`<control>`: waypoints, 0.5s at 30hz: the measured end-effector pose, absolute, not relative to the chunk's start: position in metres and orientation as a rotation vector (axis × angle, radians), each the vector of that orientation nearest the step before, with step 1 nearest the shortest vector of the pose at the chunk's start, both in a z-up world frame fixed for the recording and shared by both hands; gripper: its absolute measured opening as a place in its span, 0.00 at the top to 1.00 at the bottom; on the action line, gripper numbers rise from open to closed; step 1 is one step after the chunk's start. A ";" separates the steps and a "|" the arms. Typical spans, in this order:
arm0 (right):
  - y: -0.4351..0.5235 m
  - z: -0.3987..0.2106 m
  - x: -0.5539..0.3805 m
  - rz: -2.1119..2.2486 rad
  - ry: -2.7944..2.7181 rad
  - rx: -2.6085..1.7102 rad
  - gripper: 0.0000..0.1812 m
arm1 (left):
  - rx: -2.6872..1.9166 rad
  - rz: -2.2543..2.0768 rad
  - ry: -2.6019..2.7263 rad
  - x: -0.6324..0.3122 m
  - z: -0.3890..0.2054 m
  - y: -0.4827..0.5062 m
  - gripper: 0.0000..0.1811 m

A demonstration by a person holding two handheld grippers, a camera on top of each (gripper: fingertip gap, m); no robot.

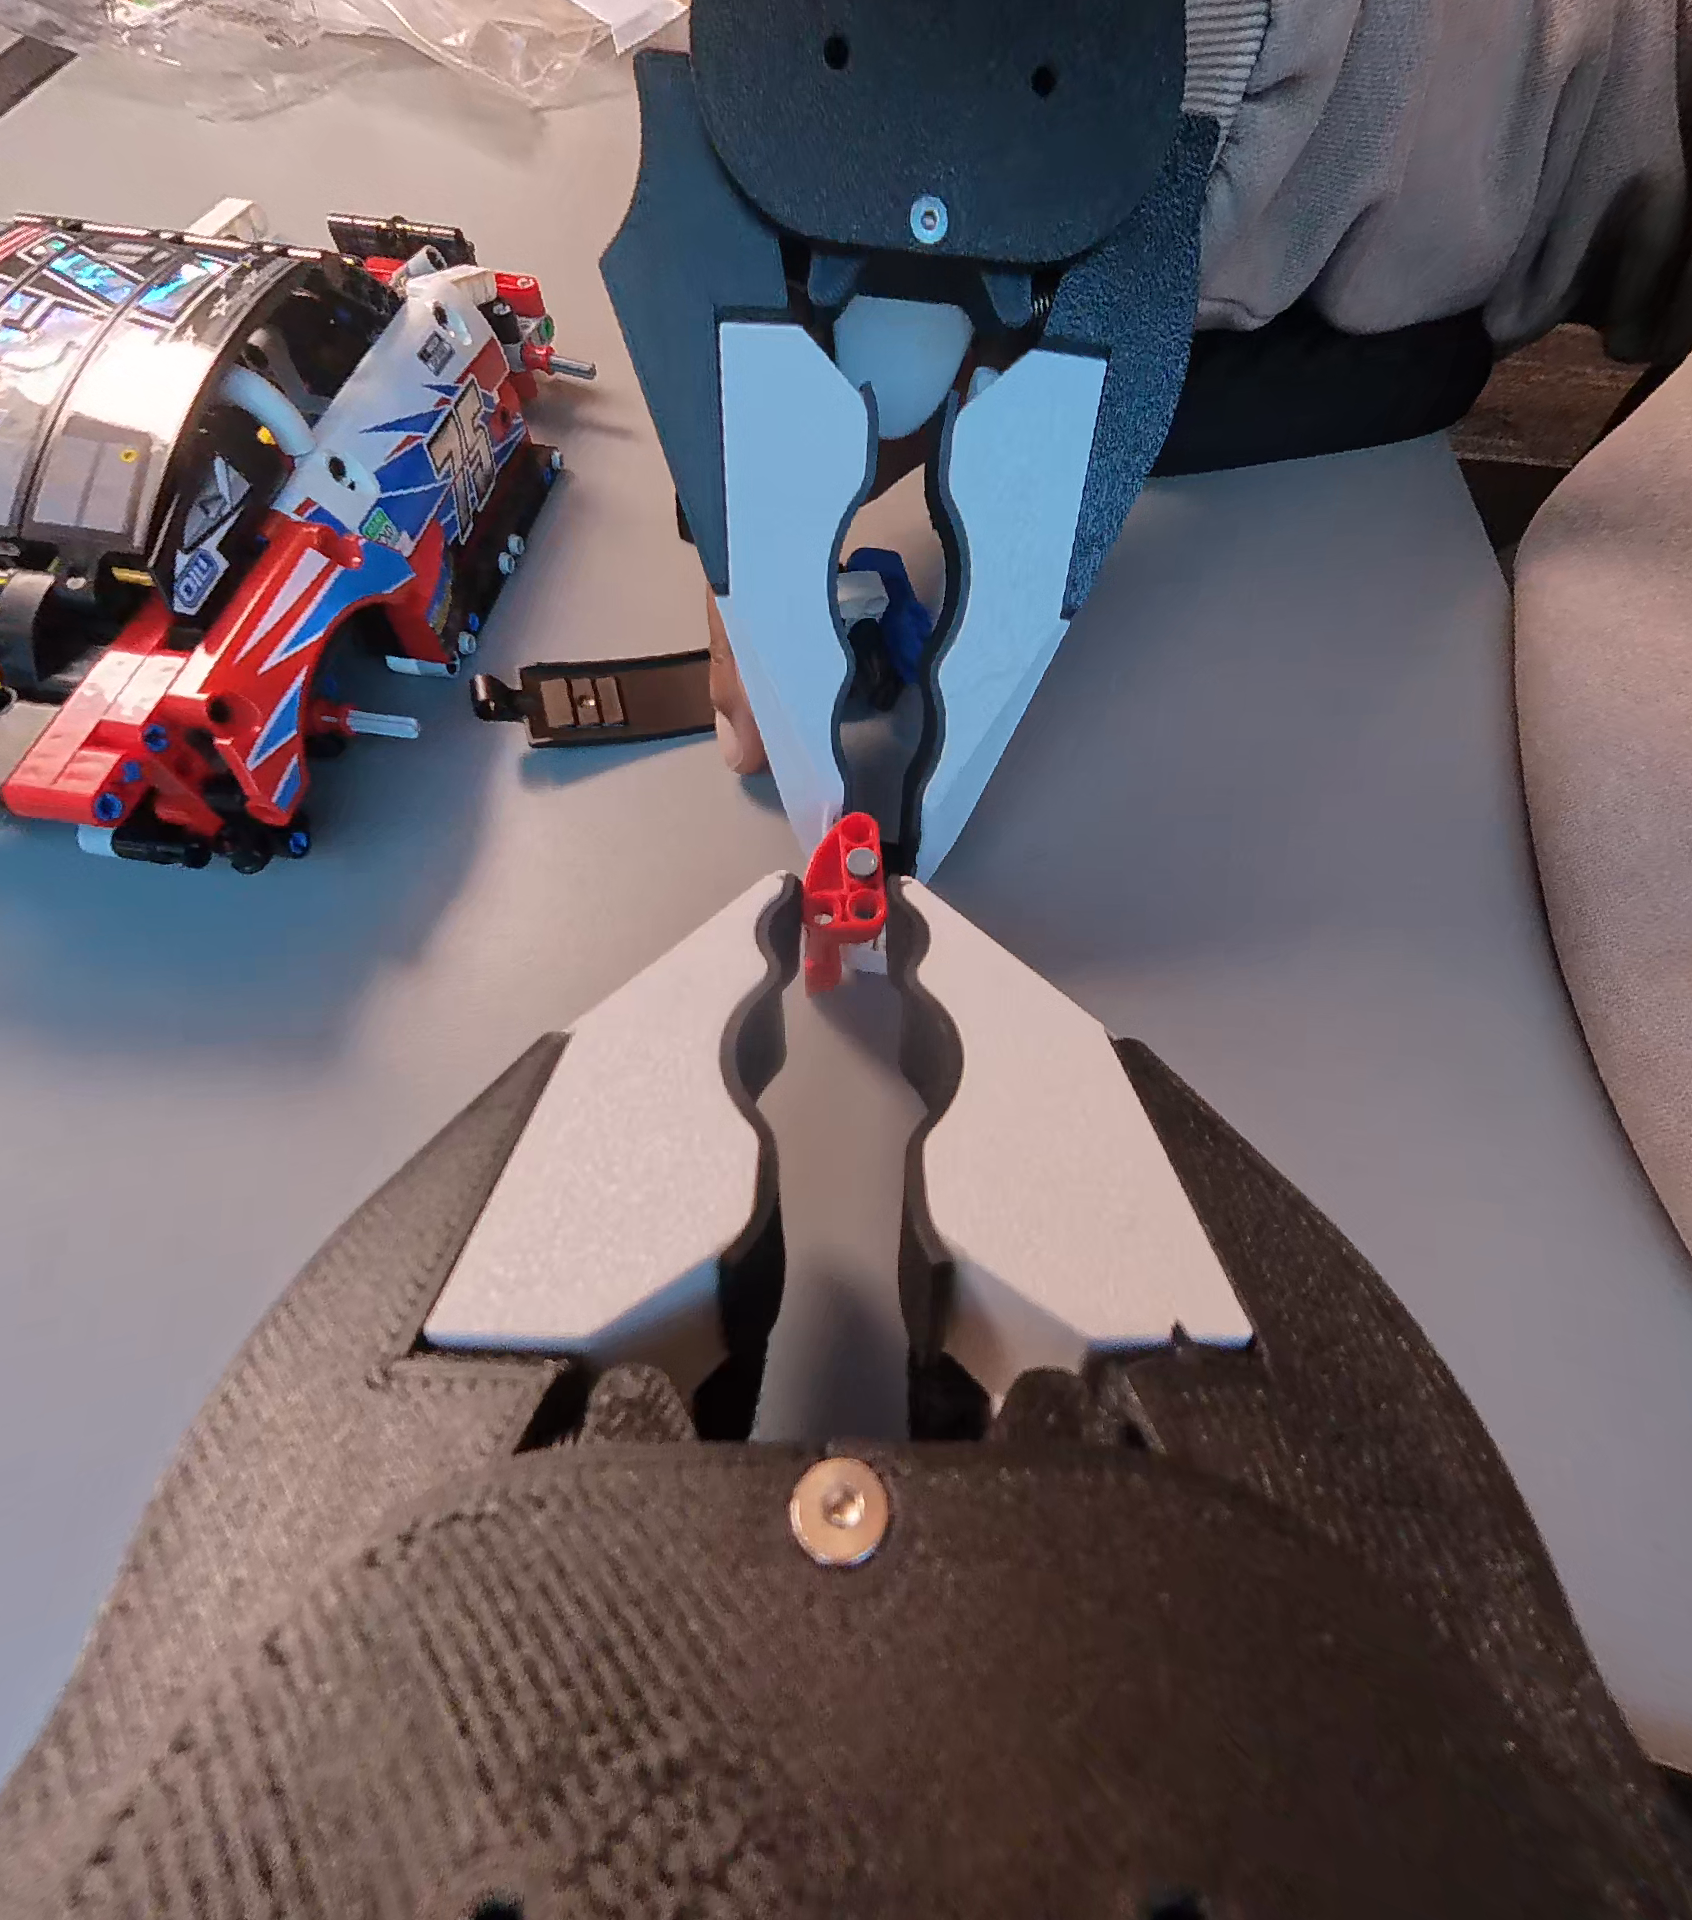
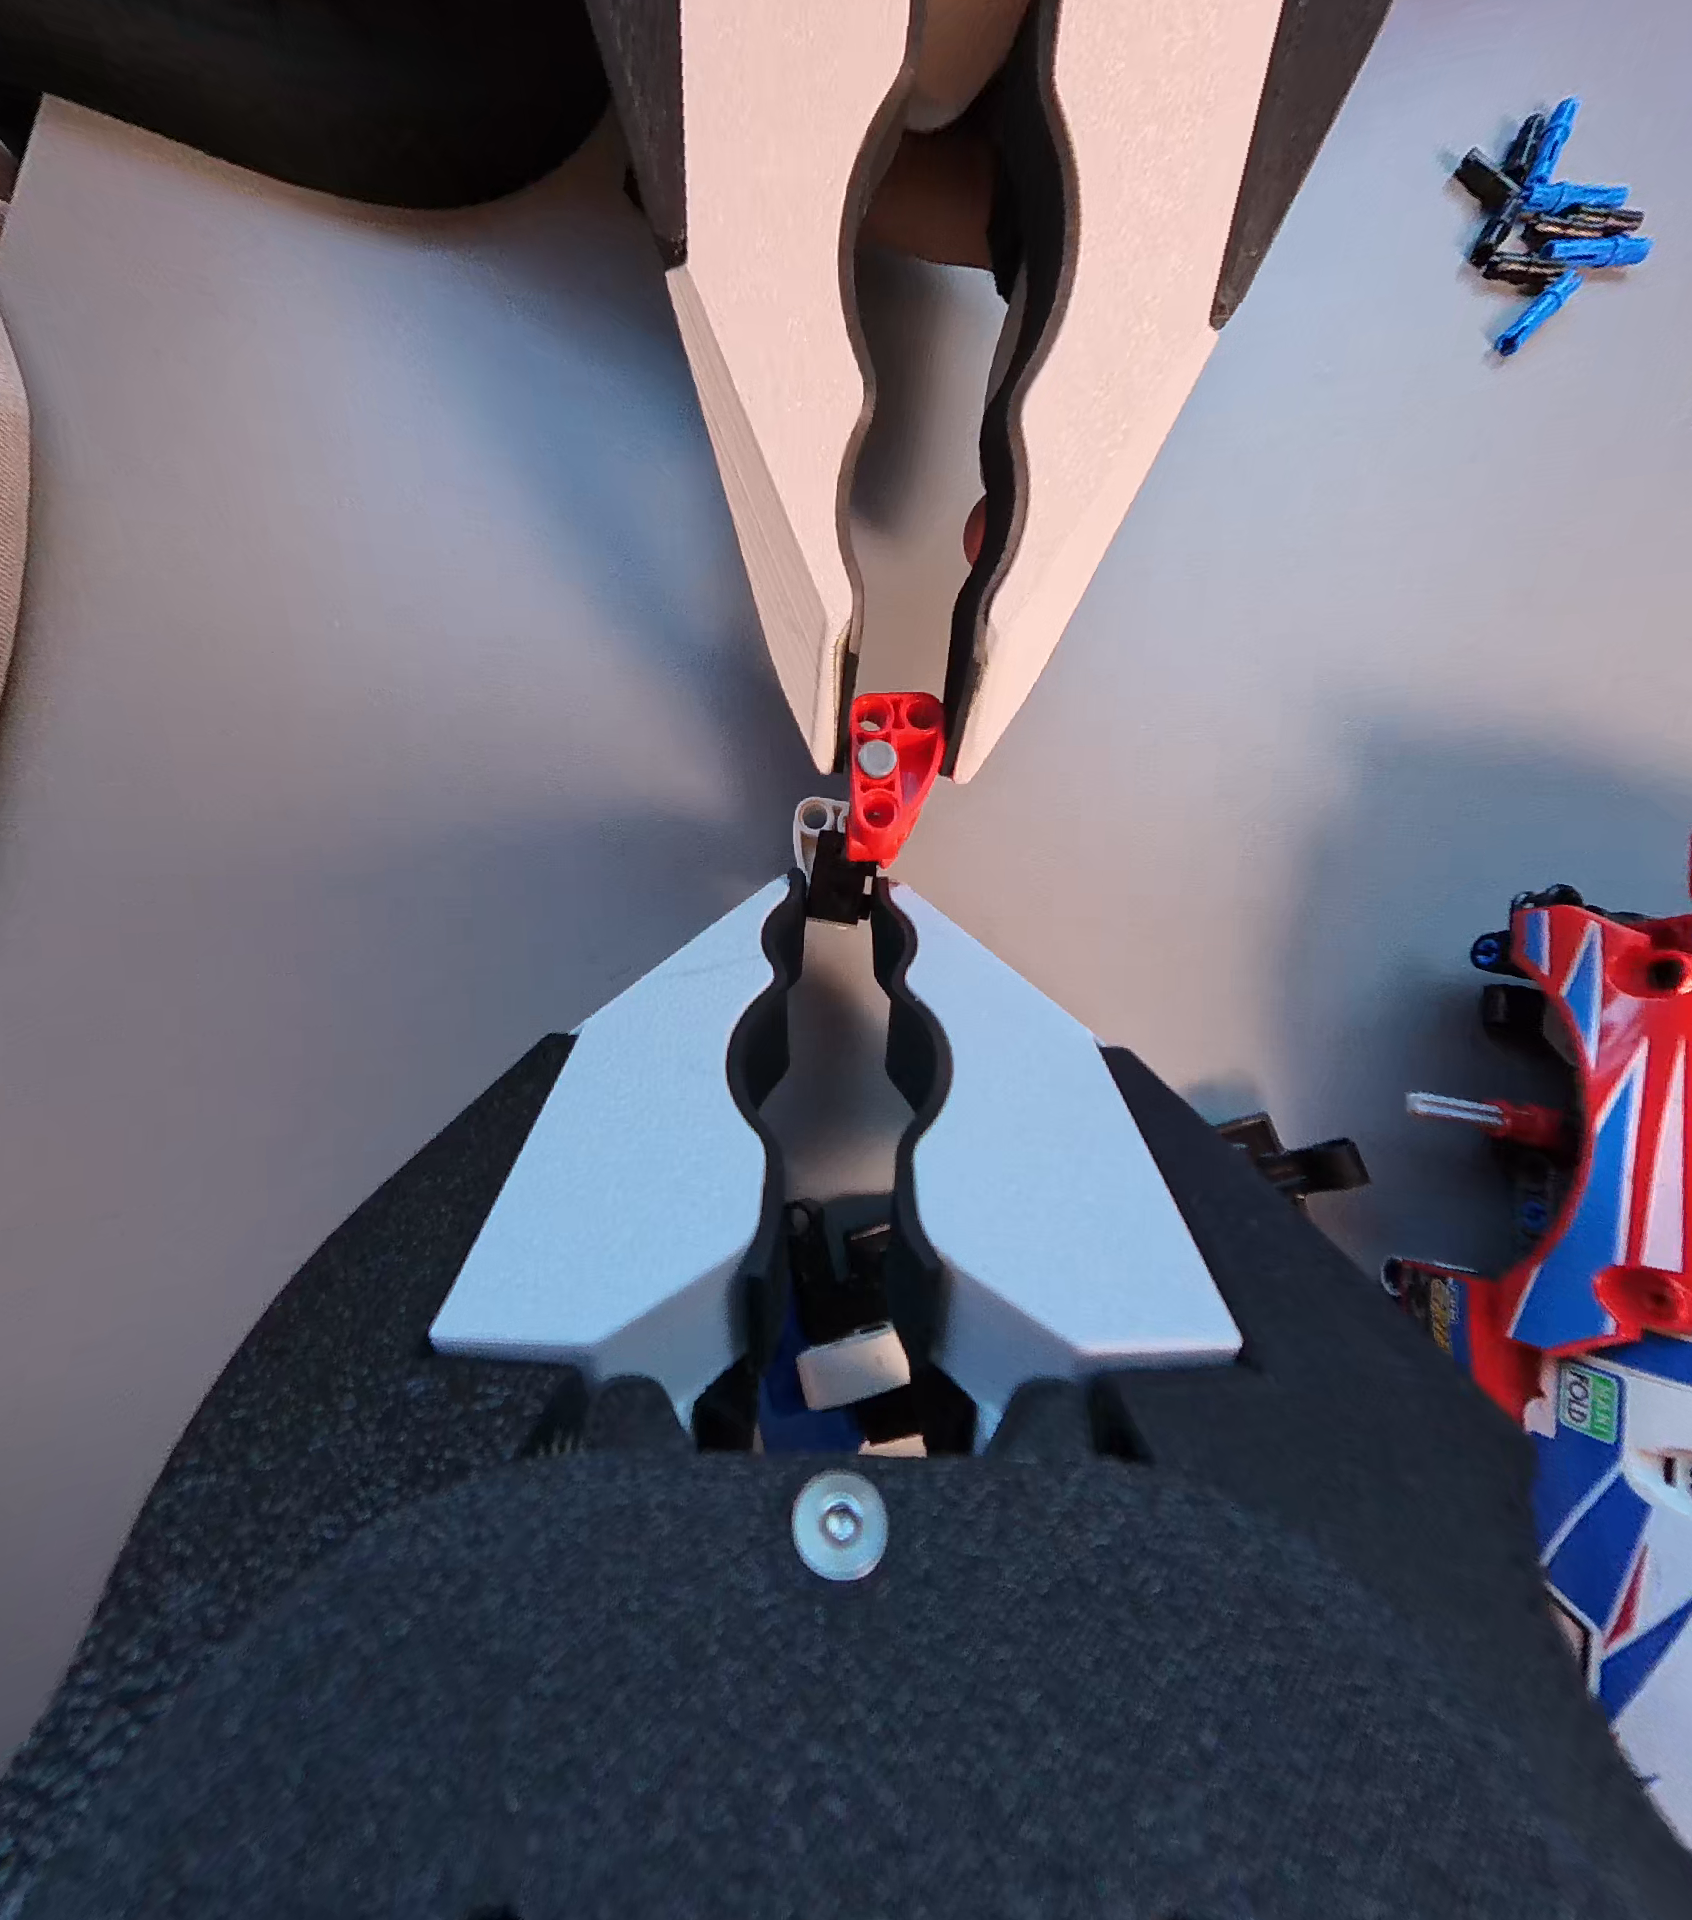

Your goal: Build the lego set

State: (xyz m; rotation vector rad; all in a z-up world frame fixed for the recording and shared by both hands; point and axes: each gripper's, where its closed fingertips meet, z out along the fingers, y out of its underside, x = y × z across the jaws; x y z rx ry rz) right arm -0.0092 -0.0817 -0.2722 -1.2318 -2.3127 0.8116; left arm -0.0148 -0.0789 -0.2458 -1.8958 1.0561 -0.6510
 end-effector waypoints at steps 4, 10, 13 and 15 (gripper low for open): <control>-0.080 -0.272 -0.010 0.792 -2.307 -1.222 0.94 | -1.898 -0.650 1.058 -0.015 -0.246 -0.079 0.93; -0.076 -0.264 -0.007 0.780 -2.294 -1.185 0.89 | -1.897 -0.647 1.071 -0.014 -0.246 -0.079 0.93; -0.078 -0.249 -0.006 0.825 -2.252 -1.143 0.89 | -1.899 -0.646 1.076 -0.013 -0.246 -0.079 0.93; -0.082 -0.241 -0.006 0.843 -2.235 -1.094 0.88 | -1.900 -0.646 1.079 -0.013 -0.246 -0.080 0.93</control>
